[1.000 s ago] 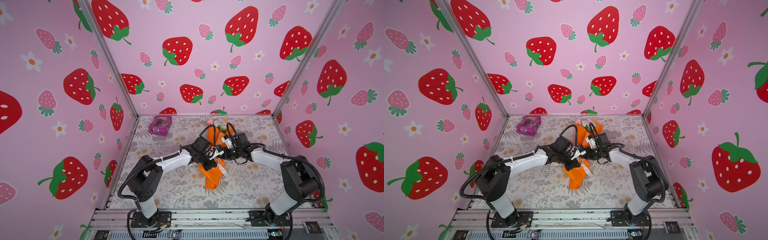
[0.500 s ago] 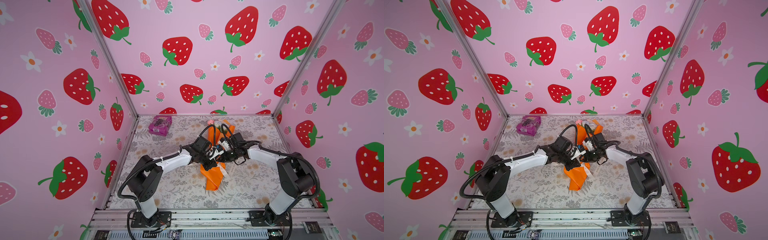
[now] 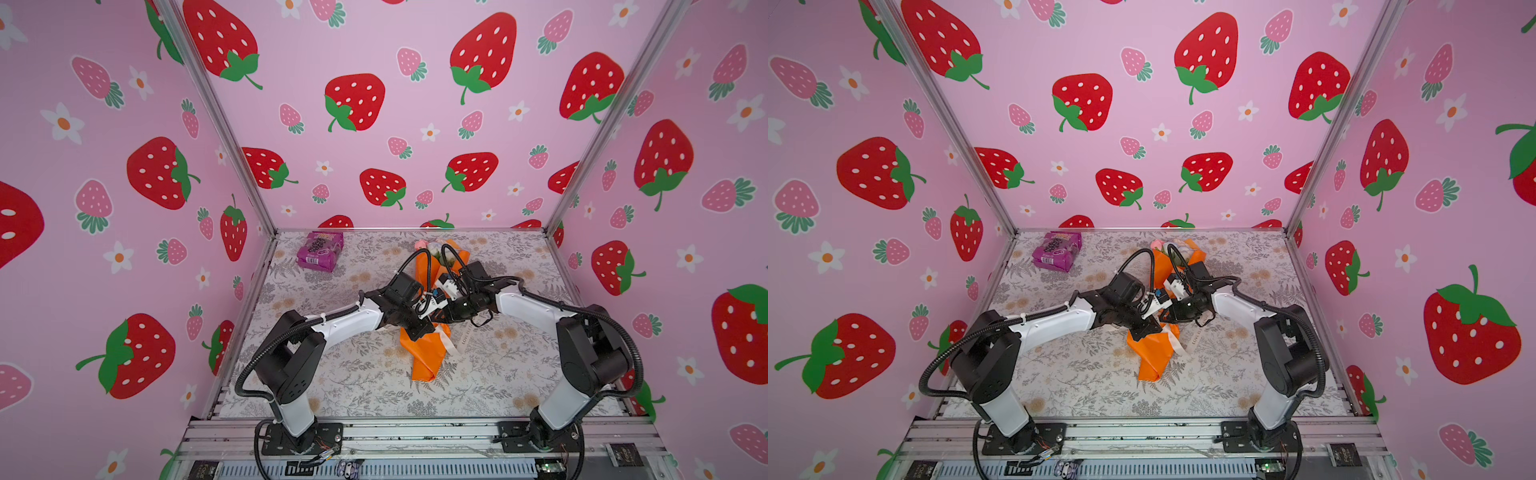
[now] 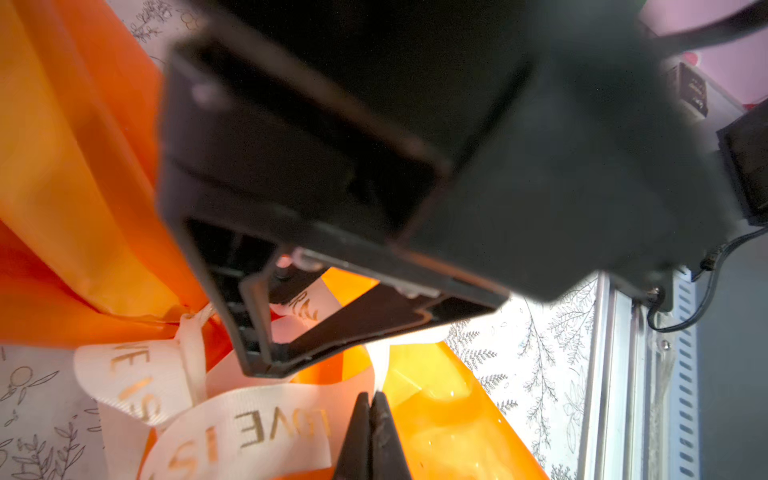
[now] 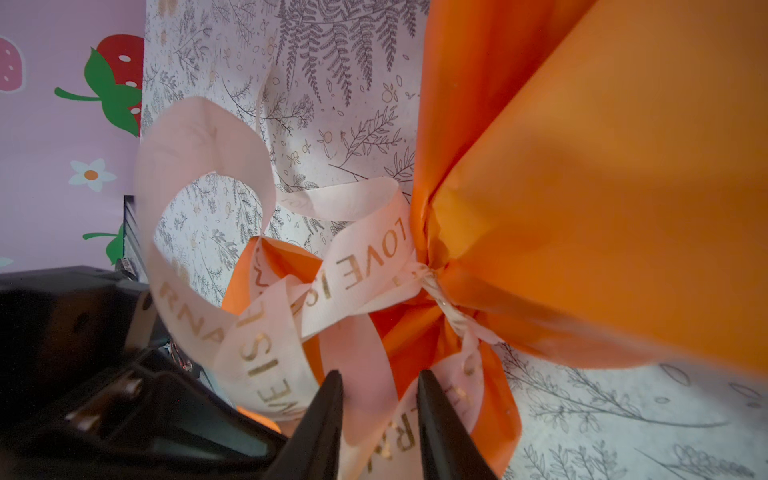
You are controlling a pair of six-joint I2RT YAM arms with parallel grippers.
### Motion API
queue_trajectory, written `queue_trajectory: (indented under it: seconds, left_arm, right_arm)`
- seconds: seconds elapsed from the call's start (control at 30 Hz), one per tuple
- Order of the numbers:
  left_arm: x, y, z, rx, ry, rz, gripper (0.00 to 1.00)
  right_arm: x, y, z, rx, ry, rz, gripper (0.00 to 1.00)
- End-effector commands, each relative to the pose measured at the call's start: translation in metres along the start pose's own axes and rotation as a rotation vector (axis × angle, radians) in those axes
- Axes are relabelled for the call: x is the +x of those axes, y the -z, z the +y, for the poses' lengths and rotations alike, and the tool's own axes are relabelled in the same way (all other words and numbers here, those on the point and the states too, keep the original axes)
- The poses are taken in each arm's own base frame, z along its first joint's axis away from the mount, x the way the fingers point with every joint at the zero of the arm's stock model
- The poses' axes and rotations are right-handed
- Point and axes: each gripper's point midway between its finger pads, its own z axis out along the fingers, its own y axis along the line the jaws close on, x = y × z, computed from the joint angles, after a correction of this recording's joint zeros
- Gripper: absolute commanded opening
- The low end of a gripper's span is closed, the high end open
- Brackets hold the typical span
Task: Tie the bouquet of fake flowers
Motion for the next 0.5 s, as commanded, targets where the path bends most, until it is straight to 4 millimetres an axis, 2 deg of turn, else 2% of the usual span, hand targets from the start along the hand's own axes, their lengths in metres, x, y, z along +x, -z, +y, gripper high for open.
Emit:
queue_trajectory:
  seconds: [0.0,0.07,0.2,0.23,0.47]
  left_arm:
    - [-0.003,0.005,-0.004,-0.002,-0.018,-0.014,0.00]
    - [-0.003,0.006,-0.004,-0.004,-0.016,-0.014,0.00]
    - [-0.002,0.004,-0.003,-0.009,-0.007,-0.013,0.00]
    - [-0.001,0.004,-0.003,-0.008,-0.007,-0.011,0.00]
    - [0.003,0.003,-0.003,-0.007,-0.007,-0.009,0.00]
  right_arm:
    - [-0.002,0.007,0.018,-0.056,0.069,0.010,0.37]
    - [-0.001,0.007,0.017,-0.050,0.068,0.015,0.37]
    - [0.001,0.005,0.015,-0.050,0.066,0.030,0.24]
    - [0.000,0.006,0.014,-0.037,0.066,0.020,0.20]
    - [-0.022,0.022,0.010,-0.009,0.040,-0.099,0.11]
